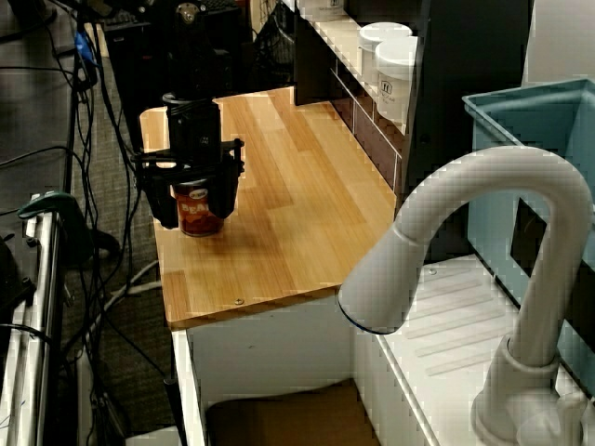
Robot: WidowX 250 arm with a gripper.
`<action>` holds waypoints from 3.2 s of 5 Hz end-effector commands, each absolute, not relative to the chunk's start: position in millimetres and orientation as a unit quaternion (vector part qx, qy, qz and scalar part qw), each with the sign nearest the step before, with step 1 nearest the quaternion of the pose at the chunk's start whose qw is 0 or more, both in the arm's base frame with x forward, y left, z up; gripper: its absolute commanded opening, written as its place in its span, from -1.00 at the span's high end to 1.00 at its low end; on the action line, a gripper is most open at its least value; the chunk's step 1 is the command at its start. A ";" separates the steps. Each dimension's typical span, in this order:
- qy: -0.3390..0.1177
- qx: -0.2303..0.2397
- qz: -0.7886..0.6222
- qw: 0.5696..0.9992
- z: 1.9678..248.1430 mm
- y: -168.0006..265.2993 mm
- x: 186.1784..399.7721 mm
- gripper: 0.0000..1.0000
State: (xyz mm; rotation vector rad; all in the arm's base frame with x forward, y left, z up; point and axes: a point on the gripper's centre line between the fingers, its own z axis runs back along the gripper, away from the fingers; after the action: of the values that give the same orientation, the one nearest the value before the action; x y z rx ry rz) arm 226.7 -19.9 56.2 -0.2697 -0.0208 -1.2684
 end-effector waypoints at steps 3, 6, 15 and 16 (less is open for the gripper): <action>0.029 -0.132 -0.701 0.700 63.3 25.8 243.0 -1.00; 0.012 -0.091 -0.669 0.738 76.2 68.4 248.6 -1.00; -0.013 -0.047 -0.589 0.807 76.7 158.6 263.6 -1.00; -0.045 -0.079 -0.525 0.846 85.4 156.9 261.5 -1.00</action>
State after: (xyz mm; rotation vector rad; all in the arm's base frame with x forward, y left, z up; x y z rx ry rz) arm 271.4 142.7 68.7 -0.2342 -0.0698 -1.1012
